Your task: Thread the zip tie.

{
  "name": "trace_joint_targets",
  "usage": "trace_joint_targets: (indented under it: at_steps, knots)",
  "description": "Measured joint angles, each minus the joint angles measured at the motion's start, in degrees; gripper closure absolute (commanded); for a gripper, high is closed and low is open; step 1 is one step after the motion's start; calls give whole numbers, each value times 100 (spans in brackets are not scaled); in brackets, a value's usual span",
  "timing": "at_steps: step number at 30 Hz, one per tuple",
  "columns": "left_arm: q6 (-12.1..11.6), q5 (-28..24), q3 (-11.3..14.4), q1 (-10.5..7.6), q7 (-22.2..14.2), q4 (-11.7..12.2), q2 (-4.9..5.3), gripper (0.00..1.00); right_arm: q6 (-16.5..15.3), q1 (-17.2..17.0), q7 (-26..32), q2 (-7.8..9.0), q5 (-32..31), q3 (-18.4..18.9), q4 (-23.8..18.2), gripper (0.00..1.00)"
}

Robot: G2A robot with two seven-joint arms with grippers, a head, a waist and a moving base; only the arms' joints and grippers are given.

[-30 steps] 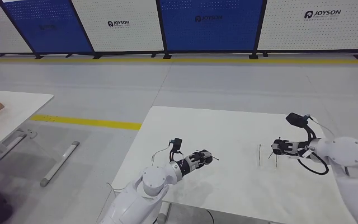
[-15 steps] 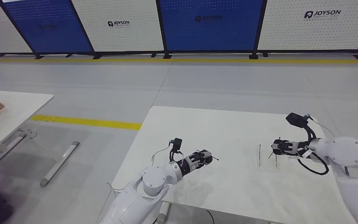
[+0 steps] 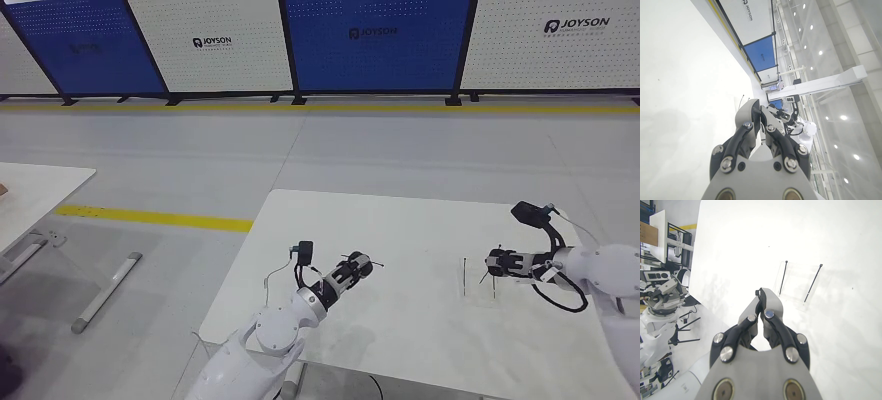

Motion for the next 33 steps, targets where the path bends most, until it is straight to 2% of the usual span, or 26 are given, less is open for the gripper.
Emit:
trace_joint_targets:
  at_steps: [4, 9, 13, 15, 17, 30, 33]
  knots:
    - [7, -23, -2, -2, -25, 1, 0, 100, 0, -2, -2, 0, 0, 0, 1, 100]
    - [7, -22, -2, -2, -23, 1, 1, 100, -9, -265, -448, 17, 74, 113, -97, 100]
    - [7, -21, -2, -2, -23, 1, 1, 100, 316, -783, -1176, -23, 712, 232, -658, 100]
    - [7, -21, -2, -2, -23, 1, 0, 100, 549, -1090, -1629, -36, 644, 189, -1080, 100]
    - [7, -21, -2, -2, -23, 1, 0, 100, 652, -1217, -1790, -37, 547, 161, -1264, 100]
    - [3, -28, 3, -2, -20, -6, -1, 100, 643, -1203, -1770, -36, 551, 163, -1245, 100]
    - [70, 97, 73, -41, 271, -78, -27, 100, 643, -1203, -1770, -36, 551, 163, -1245, 100]
